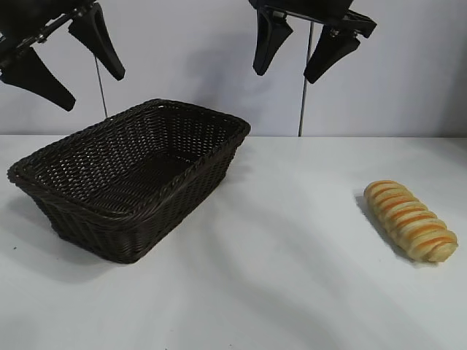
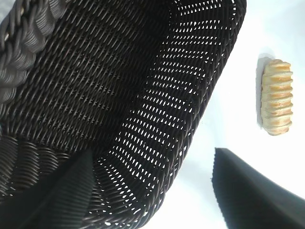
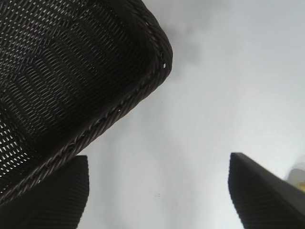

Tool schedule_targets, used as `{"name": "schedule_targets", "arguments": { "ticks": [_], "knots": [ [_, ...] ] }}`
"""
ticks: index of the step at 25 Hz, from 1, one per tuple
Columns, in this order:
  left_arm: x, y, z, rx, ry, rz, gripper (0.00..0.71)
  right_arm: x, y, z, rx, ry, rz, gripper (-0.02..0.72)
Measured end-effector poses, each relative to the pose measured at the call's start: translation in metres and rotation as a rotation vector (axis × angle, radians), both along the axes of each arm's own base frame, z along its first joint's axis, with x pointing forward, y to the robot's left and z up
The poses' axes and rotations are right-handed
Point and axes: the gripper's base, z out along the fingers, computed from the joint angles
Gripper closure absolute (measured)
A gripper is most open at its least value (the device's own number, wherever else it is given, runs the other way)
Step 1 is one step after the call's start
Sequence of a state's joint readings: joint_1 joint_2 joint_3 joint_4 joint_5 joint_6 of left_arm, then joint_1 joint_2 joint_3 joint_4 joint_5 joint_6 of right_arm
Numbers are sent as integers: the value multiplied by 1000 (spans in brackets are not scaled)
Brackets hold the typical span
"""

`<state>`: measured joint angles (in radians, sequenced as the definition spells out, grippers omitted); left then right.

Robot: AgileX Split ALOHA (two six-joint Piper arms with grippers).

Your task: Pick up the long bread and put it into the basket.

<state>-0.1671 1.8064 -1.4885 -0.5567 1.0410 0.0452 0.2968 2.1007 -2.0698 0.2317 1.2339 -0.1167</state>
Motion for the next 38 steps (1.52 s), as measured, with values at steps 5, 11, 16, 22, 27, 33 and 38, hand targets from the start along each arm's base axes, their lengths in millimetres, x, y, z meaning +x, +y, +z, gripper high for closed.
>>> {"name": "schedule_targets", "arguments": {
  "ticks": [5,11,16,22,27,33,38],
  "knots": [
    [0,0,0,0,0,0,196,0,0,0,0,0,0,125],
    [0,0,0,0,0,0,196,0,0,0,-1,0,0,125],
    [0,0,0,0,0,0,196,0,0,0,-1,0,0,125],
    [0,0,0,0,0,0,196,0,0,0,-1,0,0,125],
    [0,0,0,0,0,0,196,0,0,0,-5,-2,0,125],
    [2,0,0,0,-19,12,196,0,-1,0,-7,-2,0,125],
    [0,0,0,0,-1,0,196,0,-1,0,-8,-2,0,125]
  ]
}}
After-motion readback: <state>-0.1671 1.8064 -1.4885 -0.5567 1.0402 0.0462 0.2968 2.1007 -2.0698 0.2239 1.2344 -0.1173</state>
